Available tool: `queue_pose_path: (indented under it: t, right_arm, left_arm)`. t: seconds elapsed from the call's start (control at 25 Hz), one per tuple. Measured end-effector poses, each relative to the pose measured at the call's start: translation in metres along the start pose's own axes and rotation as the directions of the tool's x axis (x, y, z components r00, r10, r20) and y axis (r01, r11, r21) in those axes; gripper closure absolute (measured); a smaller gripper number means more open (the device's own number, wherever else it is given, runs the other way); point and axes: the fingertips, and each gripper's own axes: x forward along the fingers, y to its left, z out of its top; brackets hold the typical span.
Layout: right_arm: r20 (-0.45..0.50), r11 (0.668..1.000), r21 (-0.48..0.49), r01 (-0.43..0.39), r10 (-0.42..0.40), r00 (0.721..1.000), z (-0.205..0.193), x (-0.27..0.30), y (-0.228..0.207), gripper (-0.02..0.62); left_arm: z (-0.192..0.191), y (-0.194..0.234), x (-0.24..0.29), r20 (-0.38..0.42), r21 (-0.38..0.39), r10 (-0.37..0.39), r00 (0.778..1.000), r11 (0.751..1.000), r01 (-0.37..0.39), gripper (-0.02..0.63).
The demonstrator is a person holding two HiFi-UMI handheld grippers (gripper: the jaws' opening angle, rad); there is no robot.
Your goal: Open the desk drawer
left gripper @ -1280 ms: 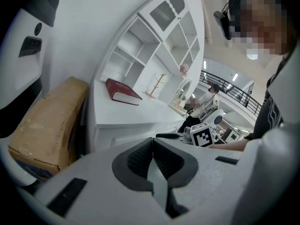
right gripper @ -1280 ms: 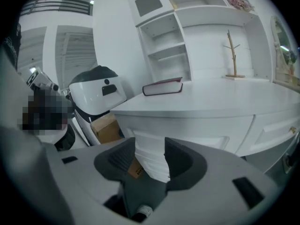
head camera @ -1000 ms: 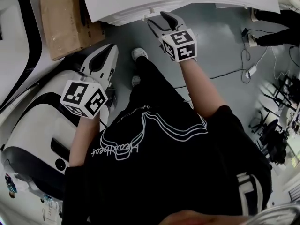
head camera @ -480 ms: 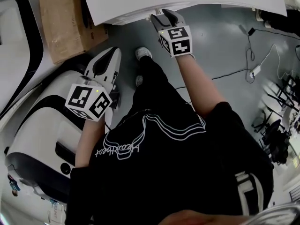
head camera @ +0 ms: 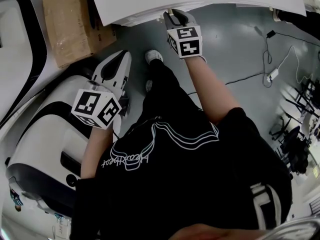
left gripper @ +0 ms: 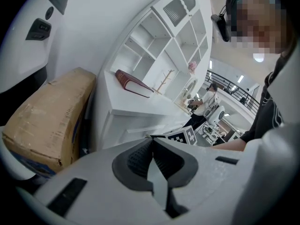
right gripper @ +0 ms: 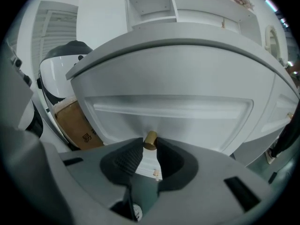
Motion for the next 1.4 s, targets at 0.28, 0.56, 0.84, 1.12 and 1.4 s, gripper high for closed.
queue_pose_path:
  t: [0.28,0.56,0.84,1.12,1.4]
  right_arm:
    - [-0.003,1.0,0.005,0.021,-0.021,1.0,0.0,0.0,-0.001,0.503]
    - [-0.009,1.0,0.011,0.028,-0.028,1.0,-0.002,-0.004,-0.001,0.505]
    - [0.003,0.999,0.022,0.036,-0.036,0.999,-0.005,-0.007,-0.001,0.505]
    - [0.003,0.999,0.034,0.04,-0.04,0.999,-0.01,-0.013,0.001,0.506]
    - [0.009,0.999,0.037,0.037,-0.037,0.999,-0.015,-0.019,0.003,0.506]
  left_arm:
    - [-0.01,-0.013,-0.002,-0.019,0.026,-0.032,0.999,0.999,0.033,0.601]
    - [-0.019,-0.02,-0.009,-0.025,0.028,-0.035,0.999,0.999,0.036,0.601]
    - [-0.031,-0.023,-0.018,-0.028,0.018,-0.028,0.999,0.999,0.028,0.601]
    - [-0.042,-0.028,-0.028,-0.029,0.021,-0.024,0.999,0.999,0.025,0.601]
    - [-0.053,-0.034,-0.038,-0.026,0.021,-0.017,1.0,1.0,0.018,0.601]
